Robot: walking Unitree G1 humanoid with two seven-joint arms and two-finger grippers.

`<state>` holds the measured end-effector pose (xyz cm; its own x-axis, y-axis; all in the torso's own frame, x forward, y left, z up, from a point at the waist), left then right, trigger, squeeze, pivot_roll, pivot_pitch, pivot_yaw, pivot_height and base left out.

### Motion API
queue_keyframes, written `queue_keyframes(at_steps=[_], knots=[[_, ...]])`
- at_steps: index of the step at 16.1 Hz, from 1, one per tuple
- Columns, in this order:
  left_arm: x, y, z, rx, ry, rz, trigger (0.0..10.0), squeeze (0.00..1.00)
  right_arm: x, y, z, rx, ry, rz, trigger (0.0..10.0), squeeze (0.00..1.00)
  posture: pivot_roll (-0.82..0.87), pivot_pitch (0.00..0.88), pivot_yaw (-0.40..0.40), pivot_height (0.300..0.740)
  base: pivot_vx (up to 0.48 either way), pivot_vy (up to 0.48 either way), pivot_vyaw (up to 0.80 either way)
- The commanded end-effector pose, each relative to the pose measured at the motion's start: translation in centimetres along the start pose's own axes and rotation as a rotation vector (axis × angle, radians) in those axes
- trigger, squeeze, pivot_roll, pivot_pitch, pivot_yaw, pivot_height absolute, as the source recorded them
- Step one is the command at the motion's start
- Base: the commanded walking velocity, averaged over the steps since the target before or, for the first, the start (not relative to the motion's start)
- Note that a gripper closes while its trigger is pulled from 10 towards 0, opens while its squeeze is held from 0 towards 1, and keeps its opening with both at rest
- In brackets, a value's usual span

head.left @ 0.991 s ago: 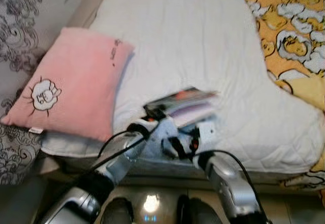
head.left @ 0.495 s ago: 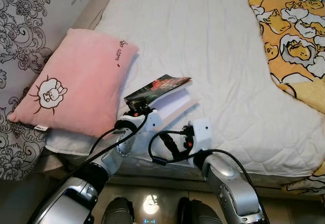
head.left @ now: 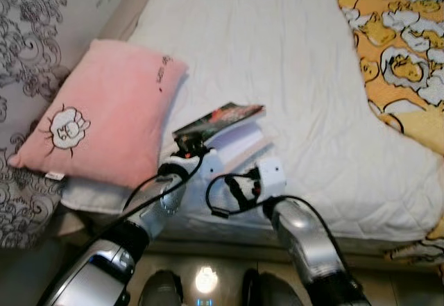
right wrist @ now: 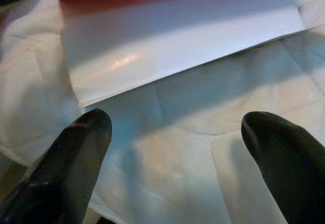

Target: Clean up the room

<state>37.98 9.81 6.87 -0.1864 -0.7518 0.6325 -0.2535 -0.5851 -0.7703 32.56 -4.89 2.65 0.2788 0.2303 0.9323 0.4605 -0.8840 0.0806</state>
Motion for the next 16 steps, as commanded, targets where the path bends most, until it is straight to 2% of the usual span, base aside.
queue_keyframes(at_steps=[1,4,7,10,13,15,16], knots=[[1.2,-0.6,0.4,0.033,0.053,0.002,10.0,0.00,-0.1,-0.3,0.6,-0.015,0.007,-0.043,10.0,0.00,0.16,0.133,-0.028,0.740,0.000,0.000,0.00],[1.5,-1.2,0.5,0.053,0.064,-0.001,10.0,0.00,1.4,-1.0,1.7,-0.017,0.069,-0.096,10.0,0.00,0.18,0.137,-0.029,0.740,0.000,0.000,0.00],[1.3,-1.0,0.3,0.044,0.064,0.010,10.0,0.00,2.2,-1.5,2.3,-0.001,0.111,-0.158,10.0,0.00,0.18,0.140,-0.035,0.740,0.000,0.000,0.00],[1.2,-0.7,0.3,0.034,0.062,0.012,10.0,0.00,1.5,-1.9,2.9,0.019,0.081,-0.187,10.0,0.00,0.19,0.144,-0.037,0.740,0.000,0.000,0.00],[1.7,-0.8,0.3,0.032,0.077,0.010,10.0,0.00,0.3,-1.4,3.5,0.017,0.009,-0.227,10.0,0.00,0.21,0.159,-0.034,0.740,0.000,0.000,0.00],[2.1,-1.0,0.2,0.033,0.092,0.009,10.0,0.00,0.4,-0.8,3.8,-0.005,-0.015,-0.254,10.0,0.00,0.24,0.173,-0.033,0.740,0.000,0.000,0.00],[2.4,-1.1,0.0,0.034,0.107,0.011,10.0,0.00,1.2,-0.4,4.2,-0.025,-0.004,-0.280,10.0,0.00,0.25,0.182,-0.030,0.740,0.000,0.000,0.00]])
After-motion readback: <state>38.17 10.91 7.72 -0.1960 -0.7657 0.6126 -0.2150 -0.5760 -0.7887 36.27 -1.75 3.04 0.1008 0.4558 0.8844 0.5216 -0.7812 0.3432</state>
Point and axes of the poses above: a point about 5 cm out from each wrist's last joint towards the gripper, its own z axis pointing out of the wrist towards the gripper, its own x axis along the axis of the wrist's last joint, y = z × x, the point moved 5 cm from there along z, pointing out of the wrist towards the gripper, and after that the axes turned 12 degrees about -z, right-handed, at the moved point
